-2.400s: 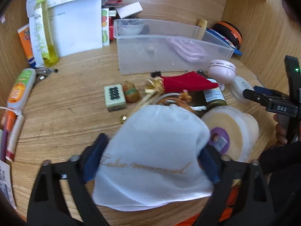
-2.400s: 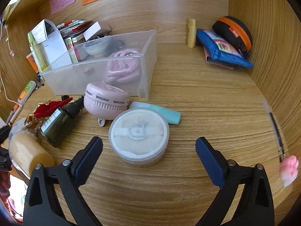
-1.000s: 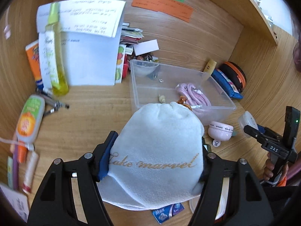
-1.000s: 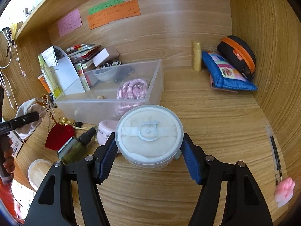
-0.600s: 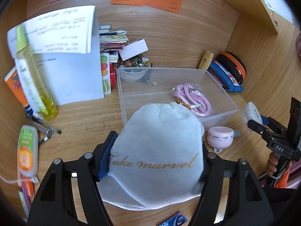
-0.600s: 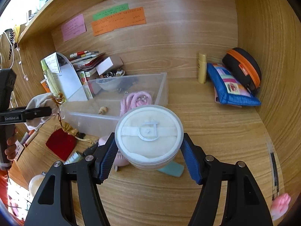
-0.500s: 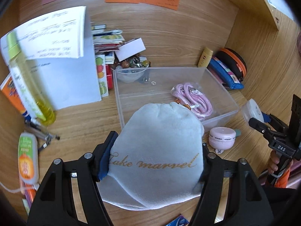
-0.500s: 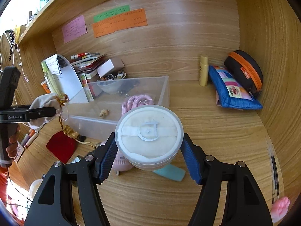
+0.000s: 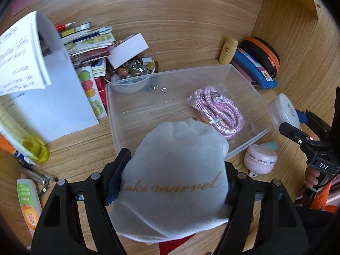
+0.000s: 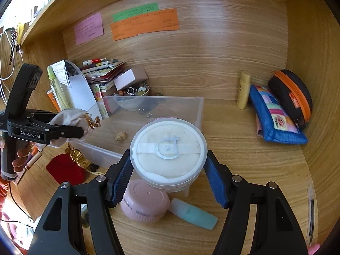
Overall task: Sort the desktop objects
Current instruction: 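Carry the white pouch and powder case over the box with both grippers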
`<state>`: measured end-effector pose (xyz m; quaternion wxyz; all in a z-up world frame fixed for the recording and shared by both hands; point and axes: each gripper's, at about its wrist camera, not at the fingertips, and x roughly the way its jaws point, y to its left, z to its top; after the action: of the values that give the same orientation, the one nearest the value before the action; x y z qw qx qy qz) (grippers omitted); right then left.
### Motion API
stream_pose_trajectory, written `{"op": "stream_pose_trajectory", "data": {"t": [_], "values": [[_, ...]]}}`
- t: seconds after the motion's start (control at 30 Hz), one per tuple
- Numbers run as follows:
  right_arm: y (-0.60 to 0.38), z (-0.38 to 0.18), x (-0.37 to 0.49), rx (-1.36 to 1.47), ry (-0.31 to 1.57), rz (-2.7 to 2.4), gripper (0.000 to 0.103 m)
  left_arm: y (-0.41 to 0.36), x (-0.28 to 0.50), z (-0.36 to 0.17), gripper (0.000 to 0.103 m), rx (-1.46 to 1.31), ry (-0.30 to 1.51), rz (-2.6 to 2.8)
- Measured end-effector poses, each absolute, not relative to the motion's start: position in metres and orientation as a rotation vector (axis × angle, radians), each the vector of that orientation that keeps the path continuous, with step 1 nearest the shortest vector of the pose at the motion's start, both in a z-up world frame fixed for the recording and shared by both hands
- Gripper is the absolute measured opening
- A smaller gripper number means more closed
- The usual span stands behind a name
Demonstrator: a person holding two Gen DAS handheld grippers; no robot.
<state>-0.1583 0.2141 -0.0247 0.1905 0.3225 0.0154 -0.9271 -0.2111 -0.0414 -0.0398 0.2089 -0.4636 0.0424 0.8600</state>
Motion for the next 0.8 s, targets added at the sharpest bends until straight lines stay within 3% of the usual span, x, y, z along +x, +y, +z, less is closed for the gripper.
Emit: {"op": "stream_pose_trajectory", "data": {"t": [0.8], "values": [[0.167,-0.045,-0.212,1.024,0.185,-2.502,0.062,-0.02,-0.243,-0.041,0.088,-1.22,0.238,2.454]]}}
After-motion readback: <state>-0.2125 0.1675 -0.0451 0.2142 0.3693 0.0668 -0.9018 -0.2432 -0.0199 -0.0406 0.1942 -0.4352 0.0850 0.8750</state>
